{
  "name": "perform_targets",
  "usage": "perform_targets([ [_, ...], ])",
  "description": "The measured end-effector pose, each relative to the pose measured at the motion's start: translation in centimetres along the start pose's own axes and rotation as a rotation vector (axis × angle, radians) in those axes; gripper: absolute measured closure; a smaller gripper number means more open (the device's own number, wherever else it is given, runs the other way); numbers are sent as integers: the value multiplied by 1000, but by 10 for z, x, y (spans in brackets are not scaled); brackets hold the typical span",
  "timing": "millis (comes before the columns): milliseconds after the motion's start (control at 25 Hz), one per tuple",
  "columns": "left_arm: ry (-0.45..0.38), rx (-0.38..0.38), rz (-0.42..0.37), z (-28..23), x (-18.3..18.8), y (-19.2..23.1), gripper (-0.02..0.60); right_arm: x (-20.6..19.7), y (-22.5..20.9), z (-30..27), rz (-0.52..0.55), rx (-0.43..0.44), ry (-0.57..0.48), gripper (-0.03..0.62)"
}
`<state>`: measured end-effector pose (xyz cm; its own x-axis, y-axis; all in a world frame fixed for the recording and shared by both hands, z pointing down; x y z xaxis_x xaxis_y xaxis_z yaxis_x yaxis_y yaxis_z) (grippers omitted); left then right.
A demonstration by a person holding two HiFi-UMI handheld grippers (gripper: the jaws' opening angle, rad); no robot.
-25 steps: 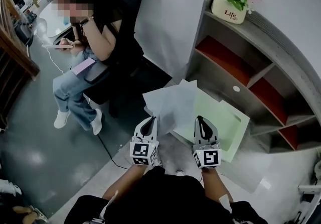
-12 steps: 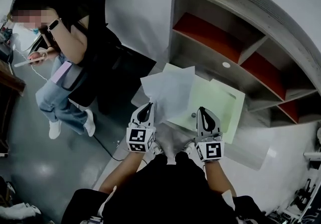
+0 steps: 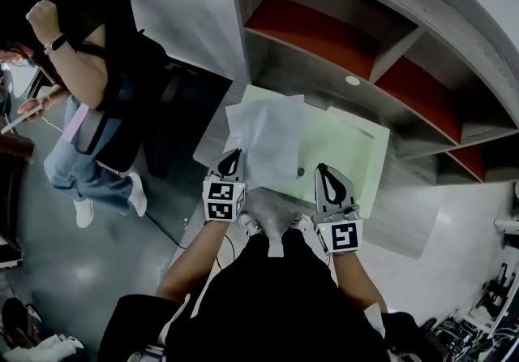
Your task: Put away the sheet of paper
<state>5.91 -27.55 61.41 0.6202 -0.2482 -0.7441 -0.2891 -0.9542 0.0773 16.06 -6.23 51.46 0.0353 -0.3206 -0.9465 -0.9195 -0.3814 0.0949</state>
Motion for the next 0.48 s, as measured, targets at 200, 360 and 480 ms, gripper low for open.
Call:
perform_targets([
  [200,112,-14,-58,-36,-12,0,572,-16,-9,5,-13,-12,37,571],
  [360,184,-34,-101,-61,-19,-2,572,-27,-18,7,-26,-29,64,571],
  [480,249,-40,-145,-79,-25,-5,572,-36,-23,6,-39,-38,80,571],
])
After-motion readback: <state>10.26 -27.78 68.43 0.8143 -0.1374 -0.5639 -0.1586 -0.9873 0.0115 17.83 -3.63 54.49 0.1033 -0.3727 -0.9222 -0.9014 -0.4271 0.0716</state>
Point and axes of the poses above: the fingertips, and each gripper's own axes: z backward along the fingers, y to its left, x out of its top, the point moved 5 cm from there along z, backward along the fingers, and after that the axes turned 12 degrees about y, right-handed, at the moved point
